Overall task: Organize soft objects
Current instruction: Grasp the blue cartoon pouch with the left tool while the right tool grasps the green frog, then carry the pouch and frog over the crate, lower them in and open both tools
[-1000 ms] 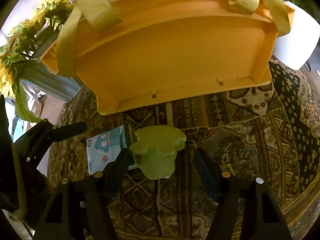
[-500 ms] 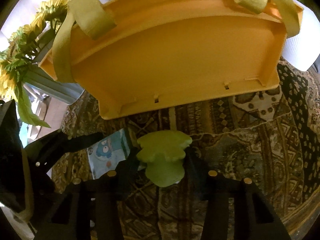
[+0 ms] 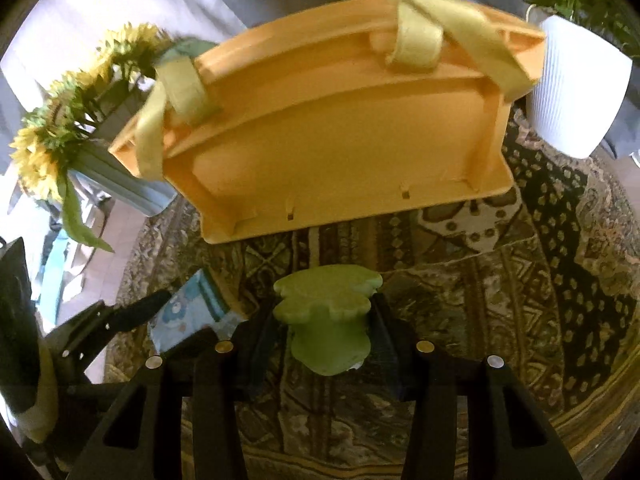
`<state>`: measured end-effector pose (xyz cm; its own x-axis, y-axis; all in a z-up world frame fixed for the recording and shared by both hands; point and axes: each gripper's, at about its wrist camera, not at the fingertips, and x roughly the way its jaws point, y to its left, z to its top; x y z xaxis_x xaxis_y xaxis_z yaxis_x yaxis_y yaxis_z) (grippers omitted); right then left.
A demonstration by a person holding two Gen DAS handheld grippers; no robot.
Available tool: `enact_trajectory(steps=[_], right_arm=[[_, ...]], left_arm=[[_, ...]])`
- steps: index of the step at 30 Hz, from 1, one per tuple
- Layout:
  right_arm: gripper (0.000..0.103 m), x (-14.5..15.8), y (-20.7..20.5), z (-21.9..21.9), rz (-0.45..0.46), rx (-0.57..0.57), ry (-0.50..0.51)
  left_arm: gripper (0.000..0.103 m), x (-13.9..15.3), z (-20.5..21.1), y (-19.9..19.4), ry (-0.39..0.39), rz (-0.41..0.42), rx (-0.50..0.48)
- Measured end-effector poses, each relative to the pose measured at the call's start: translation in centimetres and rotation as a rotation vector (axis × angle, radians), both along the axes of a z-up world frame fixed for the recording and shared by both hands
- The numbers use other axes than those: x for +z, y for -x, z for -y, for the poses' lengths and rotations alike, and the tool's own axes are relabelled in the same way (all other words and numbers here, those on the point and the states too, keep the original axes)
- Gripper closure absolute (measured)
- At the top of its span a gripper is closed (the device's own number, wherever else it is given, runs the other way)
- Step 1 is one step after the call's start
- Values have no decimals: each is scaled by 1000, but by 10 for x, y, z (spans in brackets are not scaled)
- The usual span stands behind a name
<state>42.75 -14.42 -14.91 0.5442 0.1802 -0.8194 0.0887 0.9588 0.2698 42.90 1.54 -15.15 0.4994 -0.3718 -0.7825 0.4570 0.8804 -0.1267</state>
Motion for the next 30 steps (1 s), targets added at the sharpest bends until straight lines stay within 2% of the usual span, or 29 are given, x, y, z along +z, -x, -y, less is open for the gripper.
enact_trajectory(steps=[6,11,17,23,30], right_arm=[[56,19,7,13,48,39,-19],[56,40,14,21,105,53,-23],[56,73,22,22,205,63,-32],[56,113,33,26,343,48,-27],[56,148,32,36,451,9,-15]], left_arm=[[42,27,0,17,43,51,140],[43,59,3,32,36,151,240],[43,94,7,40,75,225,263],[43,128,13,40,120,299,261],[43,156,20,28,131,359,297]])
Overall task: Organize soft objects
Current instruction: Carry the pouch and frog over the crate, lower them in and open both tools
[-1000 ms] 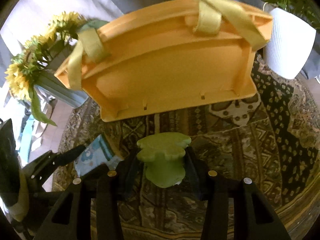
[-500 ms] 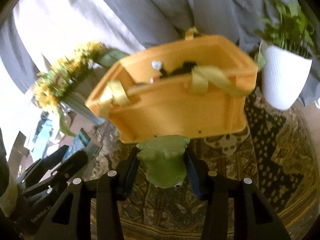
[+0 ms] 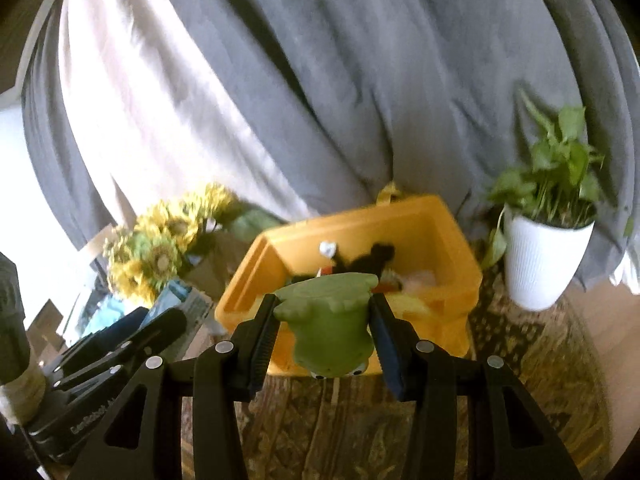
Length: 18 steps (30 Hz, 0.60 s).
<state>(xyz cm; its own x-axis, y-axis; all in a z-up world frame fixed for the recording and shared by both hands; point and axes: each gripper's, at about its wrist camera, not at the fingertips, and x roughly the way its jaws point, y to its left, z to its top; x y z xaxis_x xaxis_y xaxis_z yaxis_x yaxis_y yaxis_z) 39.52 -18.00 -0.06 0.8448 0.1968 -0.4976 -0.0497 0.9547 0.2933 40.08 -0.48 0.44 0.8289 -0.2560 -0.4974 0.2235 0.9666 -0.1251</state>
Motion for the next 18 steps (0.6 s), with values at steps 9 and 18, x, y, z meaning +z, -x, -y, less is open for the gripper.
enact_trajectory(steps=[9,18], right_arm=[[56,9,-30,11,1,-24,19],[56,7,-73,22,-13,-36,65]], left_arm=[[43,12,12,-28,-8,29,-9],[43,9,28,-69,-30,8,-17]])
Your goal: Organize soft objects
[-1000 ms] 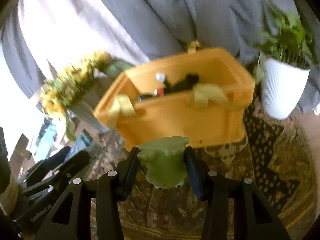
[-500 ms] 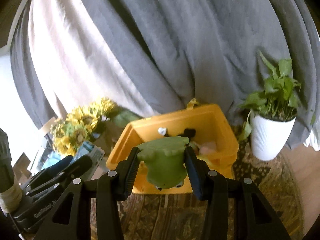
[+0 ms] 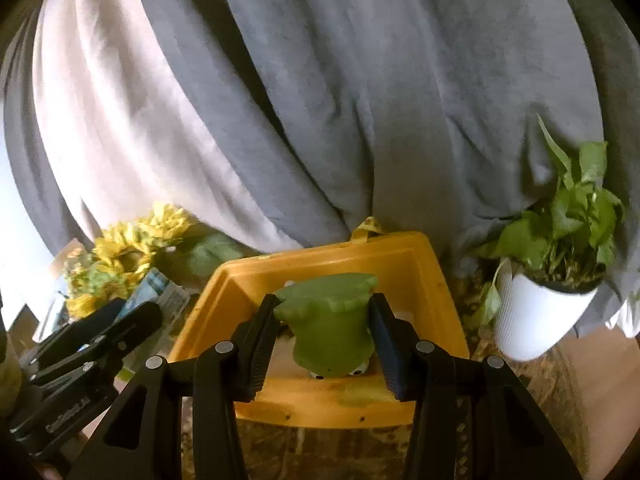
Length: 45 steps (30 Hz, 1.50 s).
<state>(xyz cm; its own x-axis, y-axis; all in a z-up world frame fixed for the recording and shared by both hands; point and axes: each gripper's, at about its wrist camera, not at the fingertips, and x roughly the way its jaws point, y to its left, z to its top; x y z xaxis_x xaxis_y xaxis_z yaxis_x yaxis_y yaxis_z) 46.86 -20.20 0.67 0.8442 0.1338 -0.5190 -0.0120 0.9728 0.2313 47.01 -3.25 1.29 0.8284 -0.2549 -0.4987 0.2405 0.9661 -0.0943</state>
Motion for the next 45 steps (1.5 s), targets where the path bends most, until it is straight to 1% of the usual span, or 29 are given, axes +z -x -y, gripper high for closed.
enact_trajectory(steps=[8,14,15,17,18,19,21,23,28,33,36,40,42,45], right_arm=[[56,-6,-35,9,-30,-4,36],[56,-16,-57,15,-68,-13,48],[56,-19,-61,16,-75,-14,46],[55,-23,-67,19,-91,-14,46],[51,-26,-71,21,-100,-16,39],[44,-28,-74,22,-109,-12,32],[40,-33,-81,24,-145,-13,32],[40,-36,-82,26,-157,-33,30],[40,-32,-66,23,-163,-49,45],[39,-10,-23,10,-126,-57,95],[30,5,5,5,-96,-63,122],[29,24,47,-1,-40,-87,163],[28,31,65,-2,-26,-94,171],[22,38,95,-4,-6,-117,169]], left_arm=[[43,-11,13,-42,-17,-58,-13],[42,-25,22,-71,-15,-111,-23],[41,-27,24,-75,-19,-116,-24],[24,-30,26,-82,-21,-124,-32],[23,-31,27,-84,-26,-125,-28],[23,-31,28,-86,-33,-125,-19],[22,-32,27,-85,-43,-123,-1],[21,-33,25,-82,-56,-120,19],[19,-27,11,-57,-58,-102,57],[15,-11,-9,-15,-55,-59,94],[9,0,-19,14,-59,-22,113],[4,15,-24,54,-71,37,123],[1,19,-26,69,-71,54,118],[0,24,-28,95,-76,90,103]])
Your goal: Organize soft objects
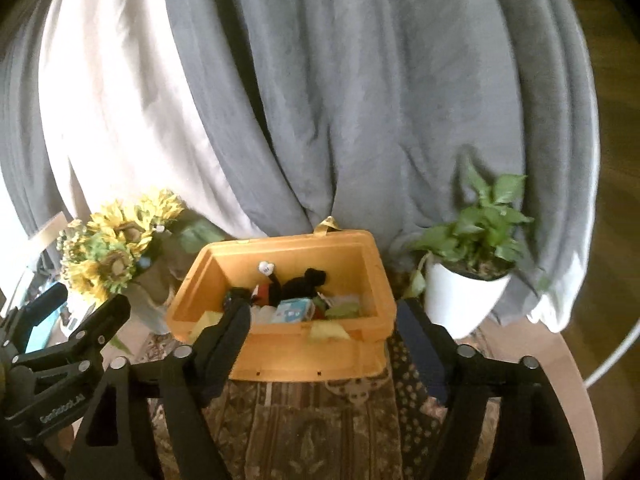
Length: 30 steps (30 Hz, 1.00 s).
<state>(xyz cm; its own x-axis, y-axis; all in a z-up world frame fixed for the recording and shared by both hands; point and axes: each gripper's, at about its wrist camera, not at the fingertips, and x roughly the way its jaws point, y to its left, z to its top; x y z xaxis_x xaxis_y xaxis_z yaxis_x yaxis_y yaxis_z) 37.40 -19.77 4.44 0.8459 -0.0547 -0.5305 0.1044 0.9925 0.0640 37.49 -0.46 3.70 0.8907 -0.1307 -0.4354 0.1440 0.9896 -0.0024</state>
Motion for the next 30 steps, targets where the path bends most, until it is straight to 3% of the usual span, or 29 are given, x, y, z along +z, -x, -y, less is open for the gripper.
enact_trajectory(steps=[12,30], right_arm=[[18,9,95,-4,52,-34,6],[18,5,244,9,71,10,2]], left_arm=[[0,11,4,87,-9,53,-13],[0,1,14,244,17,33,-6]])
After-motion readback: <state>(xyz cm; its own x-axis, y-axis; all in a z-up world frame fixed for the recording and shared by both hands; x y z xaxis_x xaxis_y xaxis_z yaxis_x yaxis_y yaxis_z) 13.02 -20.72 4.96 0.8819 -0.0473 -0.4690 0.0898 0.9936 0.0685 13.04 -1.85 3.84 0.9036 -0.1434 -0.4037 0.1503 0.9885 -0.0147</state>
